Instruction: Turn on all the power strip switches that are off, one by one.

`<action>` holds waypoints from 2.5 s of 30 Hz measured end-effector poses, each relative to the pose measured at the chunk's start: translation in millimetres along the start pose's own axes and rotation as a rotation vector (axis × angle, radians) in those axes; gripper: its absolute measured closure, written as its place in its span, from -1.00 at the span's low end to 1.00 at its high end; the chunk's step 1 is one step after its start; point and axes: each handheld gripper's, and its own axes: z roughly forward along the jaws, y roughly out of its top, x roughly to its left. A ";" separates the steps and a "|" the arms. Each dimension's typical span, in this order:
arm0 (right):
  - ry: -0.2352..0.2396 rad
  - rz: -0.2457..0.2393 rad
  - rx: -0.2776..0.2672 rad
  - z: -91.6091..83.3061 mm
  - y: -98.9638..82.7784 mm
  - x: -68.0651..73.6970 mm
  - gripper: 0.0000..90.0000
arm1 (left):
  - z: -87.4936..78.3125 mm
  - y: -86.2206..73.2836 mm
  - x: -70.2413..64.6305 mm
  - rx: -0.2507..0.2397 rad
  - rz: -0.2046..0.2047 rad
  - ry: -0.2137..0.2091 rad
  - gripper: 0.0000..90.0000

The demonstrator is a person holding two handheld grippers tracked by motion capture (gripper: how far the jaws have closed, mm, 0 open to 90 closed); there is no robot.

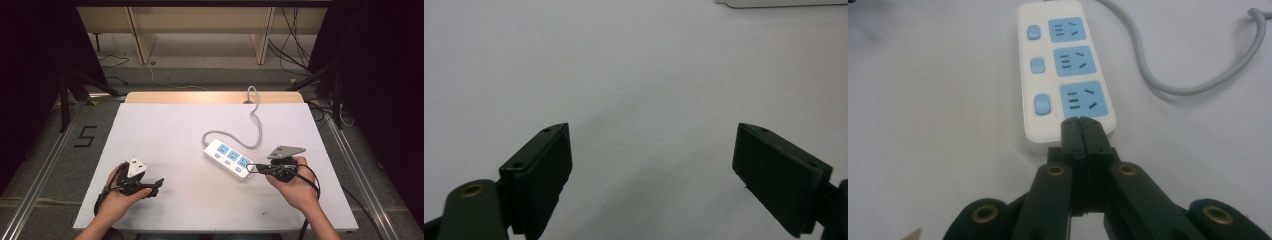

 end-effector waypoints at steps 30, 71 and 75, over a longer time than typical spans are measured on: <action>0.016 -0.010 0.096 26.4 33.9 -4.9 1.00 | 0.6 0.8 0.6 -0.001 -0.009 0.001 -0.64; 0.046 -0.062 0.156 59.7 73.9 3.8 1.00 | 0.4 1.4 1.0 -0.002 -0.013 0.000 -0.64; 0.048 -0.059 0.157 61.4 76.7 4.9 1.00 | 0.2 1.6 0.5 -0.004 -0.012 0.001 -0.64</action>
